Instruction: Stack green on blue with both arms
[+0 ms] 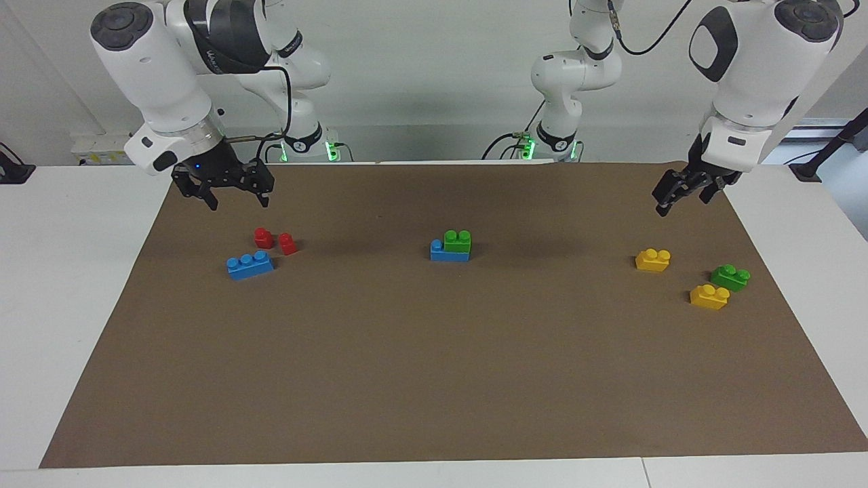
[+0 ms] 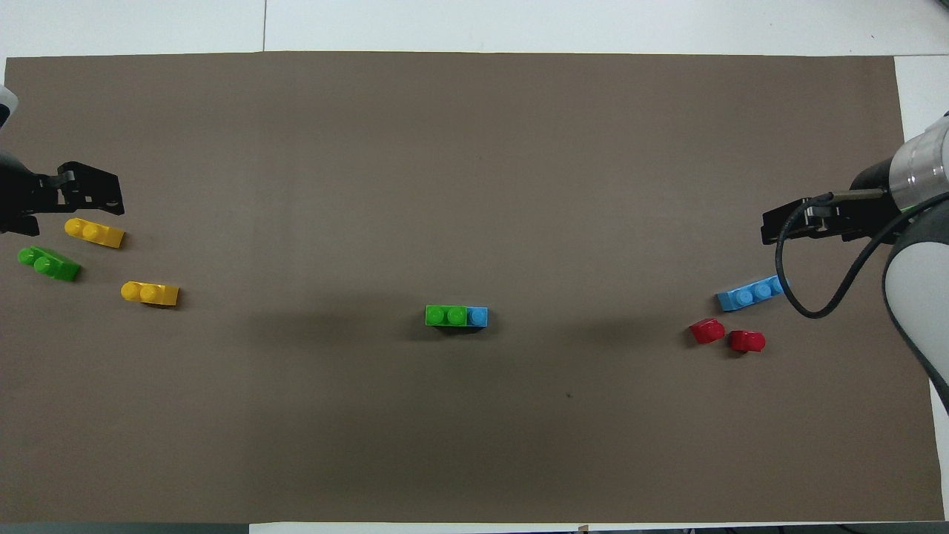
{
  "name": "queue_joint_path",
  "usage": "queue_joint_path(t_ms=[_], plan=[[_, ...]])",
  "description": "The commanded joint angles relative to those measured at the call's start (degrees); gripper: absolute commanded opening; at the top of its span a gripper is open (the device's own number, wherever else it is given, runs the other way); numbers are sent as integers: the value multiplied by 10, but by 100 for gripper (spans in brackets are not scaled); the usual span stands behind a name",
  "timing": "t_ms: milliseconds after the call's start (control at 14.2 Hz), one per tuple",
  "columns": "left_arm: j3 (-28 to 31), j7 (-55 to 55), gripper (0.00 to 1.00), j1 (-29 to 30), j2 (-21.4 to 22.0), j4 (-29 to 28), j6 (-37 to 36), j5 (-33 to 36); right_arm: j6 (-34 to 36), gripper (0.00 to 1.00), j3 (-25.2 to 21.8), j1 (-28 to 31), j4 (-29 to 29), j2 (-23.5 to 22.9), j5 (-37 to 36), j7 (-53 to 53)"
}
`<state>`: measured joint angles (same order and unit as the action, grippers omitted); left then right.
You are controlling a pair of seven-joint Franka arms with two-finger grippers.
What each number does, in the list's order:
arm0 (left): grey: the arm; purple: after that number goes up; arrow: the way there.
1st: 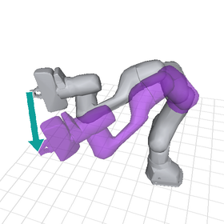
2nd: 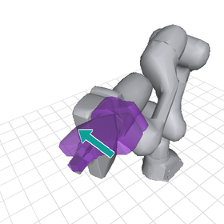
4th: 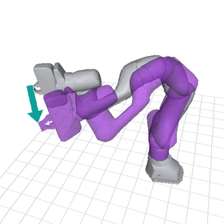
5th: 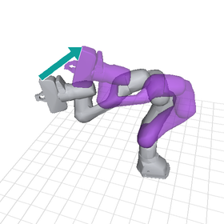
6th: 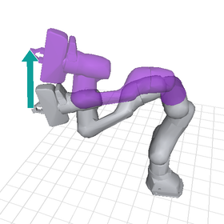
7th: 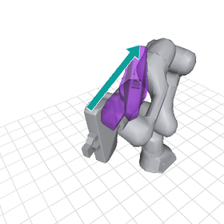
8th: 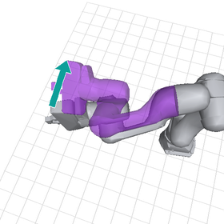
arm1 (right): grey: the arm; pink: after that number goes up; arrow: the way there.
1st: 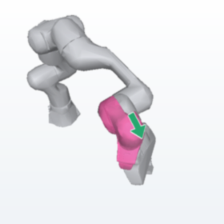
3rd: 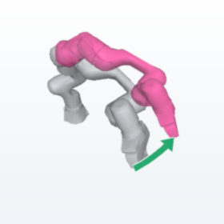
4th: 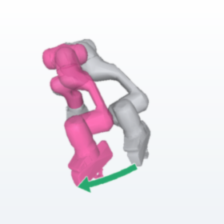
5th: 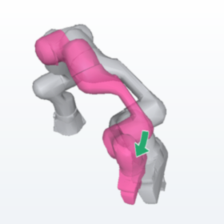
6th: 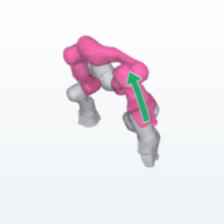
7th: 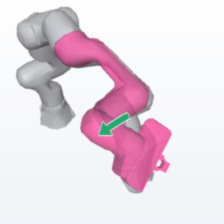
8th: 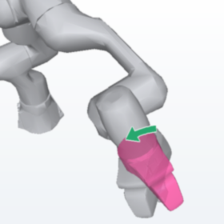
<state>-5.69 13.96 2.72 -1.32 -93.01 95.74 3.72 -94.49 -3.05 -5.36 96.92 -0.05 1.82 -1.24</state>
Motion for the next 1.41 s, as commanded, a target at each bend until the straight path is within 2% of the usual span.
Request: queue_joint_path(t_ms=[0,211,352,493,774,915,1126,1337], plan=[[4,-9,100,-2,-3,20,-33,-7,17,100,5,16,-20,-13,-6,14],[44,-15,100,-42,-3,32,-70,-9,27,100,6,21,-54,-21,-9,19],[49,-17,100,-50,-3,46,-96,-11,58,100,7,21,-99,-40,-5,38],[51,-17,100,-68,-3,57,-110,-12,77,100,7,25,-108,-45,4,55],[53,-16,100,-79,-3,75,-138,-22,75,100,7,25,-99,-41,8,55],[81,-17,100,-93,-3,77,-151,-24,68,100,22,52,-86,-29,7,52],[83,-17,100,-81,2,92,-155,-28,65,100,35,67,-83,-16,2,48],[78,-19,100,-82,23,85,-153,-28,66,100,38,90,-53,8,1,21]])
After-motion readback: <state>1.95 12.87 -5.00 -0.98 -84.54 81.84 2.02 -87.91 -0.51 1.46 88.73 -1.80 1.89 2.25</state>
